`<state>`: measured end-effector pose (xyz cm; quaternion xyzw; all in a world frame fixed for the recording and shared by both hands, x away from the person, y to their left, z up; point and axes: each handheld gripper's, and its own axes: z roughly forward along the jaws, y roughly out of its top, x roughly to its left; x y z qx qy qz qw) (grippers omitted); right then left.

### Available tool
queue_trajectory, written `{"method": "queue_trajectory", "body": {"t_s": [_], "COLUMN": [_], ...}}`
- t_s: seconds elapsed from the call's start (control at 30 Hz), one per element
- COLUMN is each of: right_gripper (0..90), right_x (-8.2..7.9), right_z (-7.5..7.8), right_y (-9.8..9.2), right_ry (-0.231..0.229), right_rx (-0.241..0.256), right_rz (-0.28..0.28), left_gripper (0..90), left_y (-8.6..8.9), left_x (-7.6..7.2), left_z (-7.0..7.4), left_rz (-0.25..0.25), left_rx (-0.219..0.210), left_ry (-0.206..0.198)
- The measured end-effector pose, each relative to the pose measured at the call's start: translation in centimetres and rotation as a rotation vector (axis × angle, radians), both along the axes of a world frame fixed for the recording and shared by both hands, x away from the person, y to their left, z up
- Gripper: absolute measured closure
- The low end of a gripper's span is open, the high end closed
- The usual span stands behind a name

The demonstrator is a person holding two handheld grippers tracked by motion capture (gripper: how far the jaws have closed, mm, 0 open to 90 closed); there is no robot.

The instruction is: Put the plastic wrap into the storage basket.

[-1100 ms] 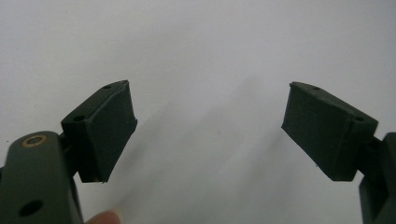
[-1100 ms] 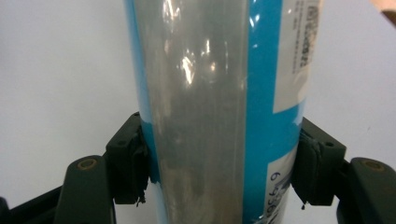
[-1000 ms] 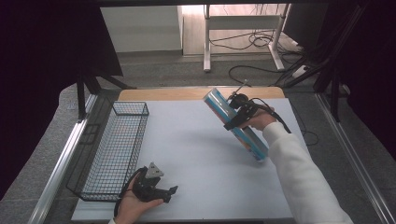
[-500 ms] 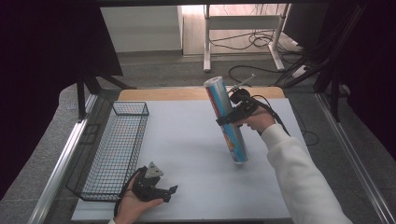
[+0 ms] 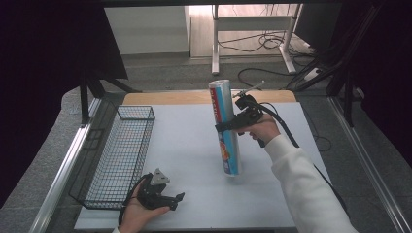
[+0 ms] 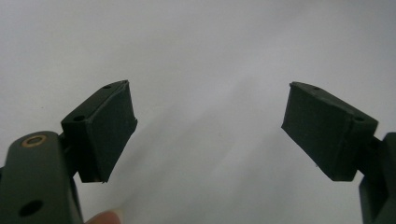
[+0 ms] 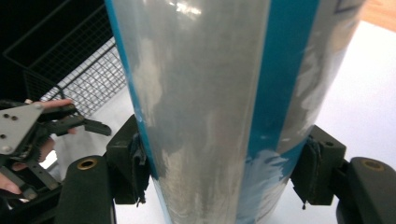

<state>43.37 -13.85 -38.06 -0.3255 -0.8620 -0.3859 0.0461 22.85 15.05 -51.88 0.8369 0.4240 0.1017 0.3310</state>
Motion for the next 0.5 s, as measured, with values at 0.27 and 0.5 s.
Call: {"method": "queue_trajectory", "body": {"t_s": [0.27,0.5], "right_gripper": [32.3,32.3], "right_x": [-0.9,-1.8], "right_z": [-1.0,-1.6], "right_y": [0.7,1.2], "right_ry": [0.032,0.052], "right_rx": [0.047,0.072], "right_rz": [-0.001,-0.004], "left_gripper": [16.6,16.3], "left_y": [0.4,0.6], "left_x": [0.0,0.1], "left_z": [0.5,1.9], "left_rz": [0.014,0.023], "left_rx": [-0.076,-0.191], "left_ry": [-0.004,0.012]}}
